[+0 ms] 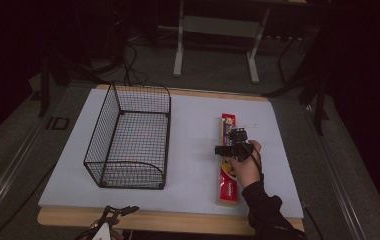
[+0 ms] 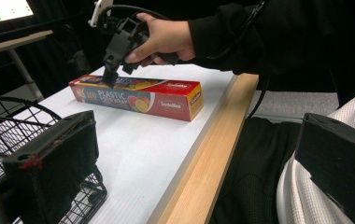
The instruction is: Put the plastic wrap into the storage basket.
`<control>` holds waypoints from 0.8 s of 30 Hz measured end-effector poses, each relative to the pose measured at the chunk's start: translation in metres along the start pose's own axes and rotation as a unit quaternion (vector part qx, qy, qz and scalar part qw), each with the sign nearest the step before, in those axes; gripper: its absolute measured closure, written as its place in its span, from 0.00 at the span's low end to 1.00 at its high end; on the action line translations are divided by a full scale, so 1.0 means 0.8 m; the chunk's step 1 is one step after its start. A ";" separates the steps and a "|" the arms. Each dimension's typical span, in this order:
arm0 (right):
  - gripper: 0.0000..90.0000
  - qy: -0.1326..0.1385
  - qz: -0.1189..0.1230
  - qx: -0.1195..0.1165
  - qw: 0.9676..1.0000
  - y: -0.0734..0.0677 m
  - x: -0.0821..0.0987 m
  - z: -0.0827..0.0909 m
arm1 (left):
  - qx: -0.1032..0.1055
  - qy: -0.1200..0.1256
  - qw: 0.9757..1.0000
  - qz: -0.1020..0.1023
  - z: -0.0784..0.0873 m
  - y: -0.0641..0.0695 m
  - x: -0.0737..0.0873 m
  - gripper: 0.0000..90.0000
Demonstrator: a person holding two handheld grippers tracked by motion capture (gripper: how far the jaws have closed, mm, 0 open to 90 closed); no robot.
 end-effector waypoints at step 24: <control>0.35 -0.079 -0.010 0.026 0.997 0.001 0.009 -0.039 | -0.003 -0.005 1.000 -0.006 -0.001 0.000 0.001 0.00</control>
Point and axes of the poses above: each handheld gripper's, and its own axes: z roughly backward along the jaws, x roughly out of its underside, y roughly to its right, the point moved 5 cm from there along -z, roughly forward along the jaws, and after that the axes turned 3 degrees about -y, right-handed, at the moved point
